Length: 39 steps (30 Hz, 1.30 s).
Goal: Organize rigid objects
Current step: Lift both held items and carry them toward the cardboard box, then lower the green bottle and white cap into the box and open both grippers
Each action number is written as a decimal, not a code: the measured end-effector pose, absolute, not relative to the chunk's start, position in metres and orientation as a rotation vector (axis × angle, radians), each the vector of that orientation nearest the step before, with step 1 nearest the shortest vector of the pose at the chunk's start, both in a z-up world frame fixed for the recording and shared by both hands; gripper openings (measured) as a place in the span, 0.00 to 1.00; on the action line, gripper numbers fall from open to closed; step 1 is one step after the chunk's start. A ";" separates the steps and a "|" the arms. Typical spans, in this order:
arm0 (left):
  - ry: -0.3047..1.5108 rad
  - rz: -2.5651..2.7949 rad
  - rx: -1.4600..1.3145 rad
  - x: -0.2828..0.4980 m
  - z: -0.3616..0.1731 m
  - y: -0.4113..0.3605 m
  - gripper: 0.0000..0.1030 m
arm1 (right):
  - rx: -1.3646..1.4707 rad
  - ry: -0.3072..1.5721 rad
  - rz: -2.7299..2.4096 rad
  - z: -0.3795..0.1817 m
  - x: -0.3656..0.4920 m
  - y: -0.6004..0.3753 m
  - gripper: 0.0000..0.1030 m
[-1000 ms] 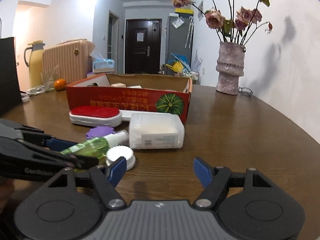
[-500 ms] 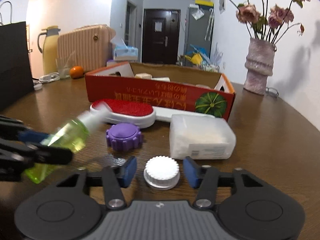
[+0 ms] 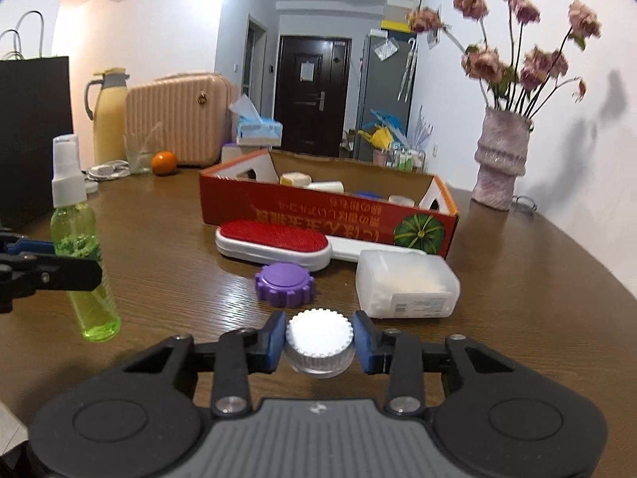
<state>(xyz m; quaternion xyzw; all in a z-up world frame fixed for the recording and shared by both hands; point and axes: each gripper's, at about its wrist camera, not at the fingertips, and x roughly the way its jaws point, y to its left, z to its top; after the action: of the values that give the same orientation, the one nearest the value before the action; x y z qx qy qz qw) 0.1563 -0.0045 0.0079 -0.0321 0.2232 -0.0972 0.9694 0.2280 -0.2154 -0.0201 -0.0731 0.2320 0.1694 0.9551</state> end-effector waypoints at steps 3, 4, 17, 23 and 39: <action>0.416 -0.188 -0.066 0.137 0.015 -0.004 0.30 | -0.148 0.439 0.336 -0.011 0.206 -0.218 0.35; 0.406 -0.186 -0.067 0.132 0.017 -0.003 0.30 | -0.146 0.427 0.335 -0.008 0.198 -0.220 0.35; 0.359 -0.164 -0.057 0.107 0.025 -0.013 0.30 | -0.126 0.354 0.321 0.007 0.156 -0.238 0.35; 0.409 -0.147 -0.062 0.130 0.017 -0.009 0.30 | -0.113 0.362 0.321 0.003 0.171 -0.241 0.35; 0.366 -0.103 0.179 0.328 0.067 0.010 0.30 | -0.141 0.275 0.385 0.045 0.312 -0.249 0.35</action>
<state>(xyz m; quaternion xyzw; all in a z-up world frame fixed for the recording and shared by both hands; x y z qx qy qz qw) 0.3280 0.0096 0.0666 0.0888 0.1819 -0.0510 0.9780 0.3117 -0.2487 0.0453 -0.0699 0.1363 0.1904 0.9697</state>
